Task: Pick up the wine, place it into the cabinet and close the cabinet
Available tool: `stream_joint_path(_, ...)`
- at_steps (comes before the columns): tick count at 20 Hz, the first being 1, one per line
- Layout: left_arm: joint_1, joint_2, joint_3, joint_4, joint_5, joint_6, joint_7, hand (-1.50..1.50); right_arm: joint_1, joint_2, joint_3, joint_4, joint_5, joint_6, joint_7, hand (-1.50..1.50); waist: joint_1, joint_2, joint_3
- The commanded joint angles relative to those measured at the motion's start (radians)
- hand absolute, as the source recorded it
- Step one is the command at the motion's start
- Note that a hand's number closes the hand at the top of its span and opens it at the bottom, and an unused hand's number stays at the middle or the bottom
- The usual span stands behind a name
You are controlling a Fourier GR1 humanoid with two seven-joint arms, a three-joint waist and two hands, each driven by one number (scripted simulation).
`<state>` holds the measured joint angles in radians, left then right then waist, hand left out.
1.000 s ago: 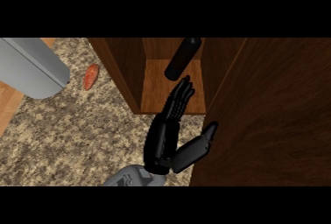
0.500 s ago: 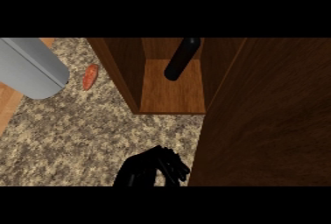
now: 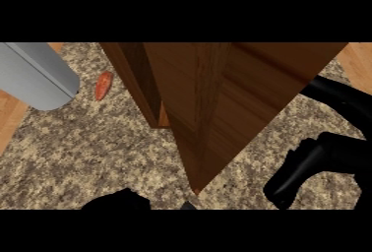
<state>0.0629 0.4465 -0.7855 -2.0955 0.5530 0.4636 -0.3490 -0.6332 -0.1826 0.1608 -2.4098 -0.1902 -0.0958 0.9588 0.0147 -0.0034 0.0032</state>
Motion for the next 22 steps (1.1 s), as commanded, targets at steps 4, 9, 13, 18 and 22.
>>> stream_joint_path(4,0.113,0.163,0.216,-0.095,0.17,-0.175,-0.054,1.5,-0.027,0.124,0.19,-0.054,-0.077,-0.043,0.092,1.5,0.005,-0.004,-0.007)
stream_joint_path(9,0.275,0.275,0.381,-0.038,0.272,-0.362,-0.159,1.5,-0.139,0.18,0.297,0.05,-0.001,-0.117,0.119,1.5,0.012,-0.005,-0.009)
stream_joint_path(13,0.305,0.339,0.552,-0.002,0.394,-0.492,-0.167,1.5,-0.265,0.181,0.369,0.19,0.042,-0.135,0.06,1.5,0.013,-0.002,-0.008)
stream_joint_path(18,0.38,0.434,0.691,-0.027,0.483,-0.616,-0.133,1.5,-0.404,0.182,0.453,0.392,0.089,-0.27,-0.025,1.5,0.028,-0.004,-0.007)
stream_joint_path(22,0.393,0.431,0.711,0.01,0.505,-0.709,-0.145,1.5,-0.508,0.182,0.445,0.646,0.103,-0.349,-0.179,1.5,0.043,0.004,-0.007)
